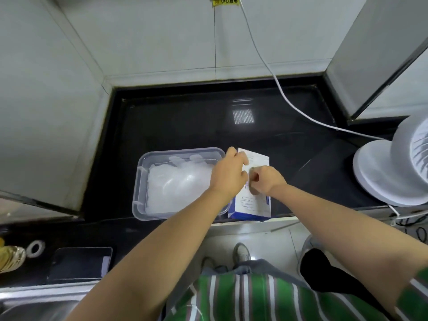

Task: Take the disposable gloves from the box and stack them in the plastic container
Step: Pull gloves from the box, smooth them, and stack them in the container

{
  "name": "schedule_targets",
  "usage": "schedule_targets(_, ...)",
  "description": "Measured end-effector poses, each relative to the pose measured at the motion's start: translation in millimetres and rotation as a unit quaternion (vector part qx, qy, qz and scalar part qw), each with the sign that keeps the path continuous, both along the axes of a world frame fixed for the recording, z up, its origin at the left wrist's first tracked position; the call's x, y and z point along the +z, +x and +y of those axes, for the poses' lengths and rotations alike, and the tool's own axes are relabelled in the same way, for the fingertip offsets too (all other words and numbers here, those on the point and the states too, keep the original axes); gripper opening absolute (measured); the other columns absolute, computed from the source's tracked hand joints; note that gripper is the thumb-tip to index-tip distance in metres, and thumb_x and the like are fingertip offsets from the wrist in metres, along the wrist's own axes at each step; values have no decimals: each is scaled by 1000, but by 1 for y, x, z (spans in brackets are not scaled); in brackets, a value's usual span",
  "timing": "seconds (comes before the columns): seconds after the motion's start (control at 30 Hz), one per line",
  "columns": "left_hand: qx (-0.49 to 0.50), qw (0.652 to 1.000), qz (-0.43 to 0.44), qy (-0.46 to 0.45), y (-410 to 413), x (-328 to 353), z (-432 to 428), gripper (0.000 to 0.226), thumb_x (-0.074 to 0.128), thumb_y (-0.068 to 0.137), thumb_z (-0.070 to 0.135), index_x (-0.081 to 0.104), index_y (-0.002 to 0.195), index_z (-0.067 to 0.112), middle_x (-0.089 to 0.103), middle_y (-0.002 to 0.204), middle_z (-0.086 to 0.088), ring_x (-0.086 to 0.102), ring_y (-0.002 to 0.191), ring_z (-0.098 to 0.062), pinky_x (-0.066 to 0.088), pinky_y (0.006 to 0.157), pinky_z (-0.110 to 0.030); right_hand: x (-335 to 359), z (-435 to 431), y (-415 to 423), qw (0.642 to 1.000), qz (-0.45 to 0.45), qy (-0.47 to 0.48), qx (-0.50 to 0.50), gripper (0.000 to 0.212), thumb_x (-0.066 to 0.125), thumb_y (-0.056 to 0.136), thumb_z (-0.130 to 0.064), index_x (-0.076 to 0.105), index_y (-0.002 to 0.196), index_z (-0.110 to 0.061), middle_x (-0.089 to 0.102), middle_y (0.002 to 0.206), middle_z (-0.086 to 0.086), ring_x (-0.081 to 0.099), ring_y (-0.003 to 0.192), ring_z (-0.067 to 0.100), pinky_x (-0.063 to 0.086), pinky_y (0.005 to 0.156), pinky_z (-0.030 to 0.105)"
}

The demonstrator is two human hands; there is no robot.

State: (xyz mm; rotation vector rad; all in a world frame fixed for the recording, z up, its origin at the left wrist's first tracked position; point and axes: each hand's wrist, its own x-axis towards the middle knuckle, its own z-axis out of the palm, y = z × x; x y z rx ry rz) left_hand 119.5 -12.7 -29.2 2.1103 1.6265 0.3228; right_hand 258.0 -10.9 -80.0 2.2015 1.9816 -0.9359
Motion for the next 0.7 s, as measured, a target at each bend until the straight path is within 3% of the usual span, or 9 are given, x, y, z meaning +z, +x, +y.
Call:
schedule_targets(0.13,-95,983,124,-95,34,-11,-3,41,64,91,11,51,131,11,46,133,-10,60,107,-28,49,84,-31,1,-2,4,999,-19,-31,8,11,58,90,-17,67,96,-13,59,87,1,61,87,23,41,70,27)
schedule_targets(0.23,-82,972,145,-164,40,-27,-5,66,68,87,7,36,144,11,37,144,-11,56,118,-33,49,92,-36,1,-5,13,996,78,-28,-40,17,53,93,-12,69,96,-6,64,92,5,58,86,22,42,73,27)
schedule_targets(0.33,-73,972,151,-165,38,-39,-6,75,74,82,6,33,145,14,32,144,-9,59,112,-32,51,88,-34,1,-8,23,954,255,-45,-154,23,52,93,-9,59,71,-10,55,74,3,47,69,16,40,61,25)
schedule_targets(0.43,-63,975,147,-155,40,-45,-6,78,79,80,11,33,144,14,32,143,-7,60,107,-27,50,80,-29,-3,-12,34,905,356,-42,-228,26,52,92,-7,52,67,-15,49,70,5,45,69,19,39,59,27)
schedule_targets(0.7,-90,971,135,-173,39,-49,-2,83,80,79,20,31,146,14,36,139,-4,60,105,-28,51,80,-33,-8,-15,47,856,425,31,-292,14,49,98,-12,56,85,-10,56,85,7,55,81,20,50,75,30)
